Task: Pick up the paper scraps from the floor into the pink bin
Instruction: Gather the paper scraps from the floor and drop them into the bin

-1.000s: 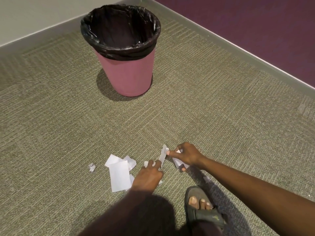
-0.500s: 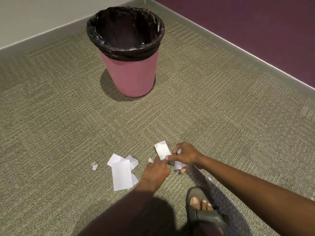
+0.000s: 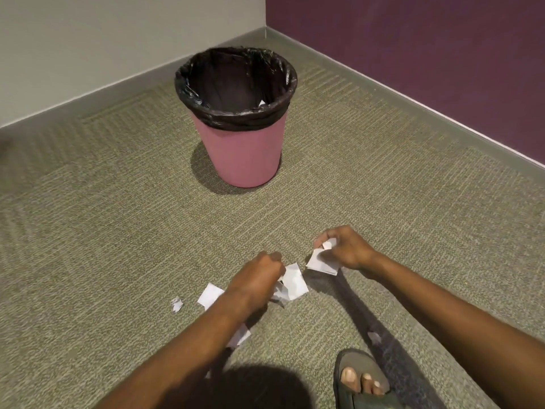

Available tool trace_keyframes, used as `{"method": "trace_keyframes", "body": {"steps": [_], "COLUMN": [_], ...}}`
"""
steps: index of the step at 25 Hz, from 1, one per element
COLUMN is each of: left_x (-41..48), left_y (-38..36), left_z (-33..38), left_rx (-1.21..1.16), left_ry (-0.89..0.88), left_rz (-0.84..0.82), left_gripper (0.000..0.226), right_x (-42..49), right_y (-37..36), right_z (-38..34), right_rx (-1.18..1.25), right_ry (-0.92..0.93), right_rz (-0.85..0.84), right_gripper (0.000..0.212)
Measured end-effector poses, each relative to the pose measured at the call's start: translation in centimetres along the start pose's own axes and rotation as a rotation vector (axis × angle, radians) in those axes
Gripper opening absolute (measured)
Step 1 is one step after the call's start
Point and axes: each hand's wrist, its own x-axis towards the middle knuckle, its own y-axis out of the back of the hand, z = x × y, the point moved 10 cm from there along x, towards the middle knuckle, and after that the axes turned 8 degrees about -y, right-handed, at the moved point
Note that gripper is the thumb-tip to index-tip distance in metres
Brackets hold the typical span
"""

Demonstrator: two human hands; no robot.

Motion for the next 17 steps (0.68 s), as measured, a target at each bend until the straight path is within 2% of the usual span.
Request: {"method": "trace_keyframes", "body": {"steps": [3, 8, 12, 17], "left_x": [0.4, -0.4, -0.2, 2.7], "left_y": [8.8, 23.4, 30.6, 34.2], "left_z": [-2.3, -7.6, -10.1, -15.0], "left_rx": [-0.113, -0.3, -0.393, -0.519], "left_ry": [0.036, 0.206, 0.222, 0.4], "left_rz": [0.247, 0.708, 0.889, 0.998], "left_gripper": [0.011, 0.011, 0.013, 0.014], "right_x": [-0.7, -2.4, -1.5, 2.9], "right_y": [2.2, 8.0, 11.2, 11.3], "right_z": [-6.3, -19.1, -27.6, -33.0], "right_rx": [0.117, 0.271, 0.232, 0.138], "right_ry": [0.142, 0.411, 0.536, 0.485], "right_rz": [0.009, 0.122, 0.251, 0.306], "right_gripper": [0.021, 0.023, 0.021, 0.016]}}
